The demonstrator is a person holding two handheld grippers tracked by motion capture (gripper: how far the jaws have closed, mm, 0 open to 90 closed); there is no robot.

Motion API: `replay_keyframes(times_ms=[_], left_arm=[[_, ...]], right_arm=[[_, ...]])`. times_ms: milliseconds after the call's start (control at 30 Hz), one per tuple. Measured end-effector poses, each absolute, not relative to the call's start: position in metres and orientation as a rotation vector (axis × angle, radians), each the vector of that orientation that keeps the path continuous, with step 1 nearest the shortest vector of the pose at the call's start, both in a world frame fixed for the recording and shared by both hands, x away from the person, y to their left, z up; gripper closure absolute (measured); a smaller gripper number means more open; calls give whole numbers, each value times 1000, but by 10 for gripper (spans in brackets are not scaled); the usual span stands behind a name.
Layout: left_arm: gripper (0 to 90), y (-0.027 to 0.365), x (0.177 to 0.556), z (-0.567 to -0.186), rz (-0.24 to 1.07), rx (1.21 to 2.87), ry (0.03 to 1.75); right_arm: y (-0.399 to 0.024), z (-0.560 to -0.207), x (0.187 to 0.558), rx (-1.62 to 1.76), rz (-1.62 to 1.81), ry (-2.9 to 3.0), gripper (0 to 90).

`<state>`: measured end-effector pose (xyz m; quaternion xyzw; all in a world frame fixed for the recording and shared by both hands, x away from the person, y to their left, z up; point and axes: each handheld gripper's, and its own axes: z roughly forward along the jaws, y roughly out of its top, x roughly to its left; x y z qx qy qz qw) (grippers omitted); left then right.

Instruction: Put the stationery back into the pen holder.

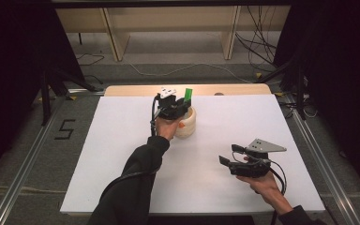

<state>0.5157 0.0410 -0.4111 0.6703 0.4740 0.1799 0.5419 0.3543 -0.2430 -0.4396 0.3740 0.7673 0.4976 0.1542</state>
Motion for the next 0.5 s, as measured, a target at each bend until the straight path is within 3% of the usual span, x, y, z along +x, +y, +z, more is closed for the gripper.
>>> replay_keyframes(times_ms=[500], left_arm=[[662,43,510,-411,429,1636,1137]], right_arm=[[-243,-440,354,1077,1422,2200,294]])
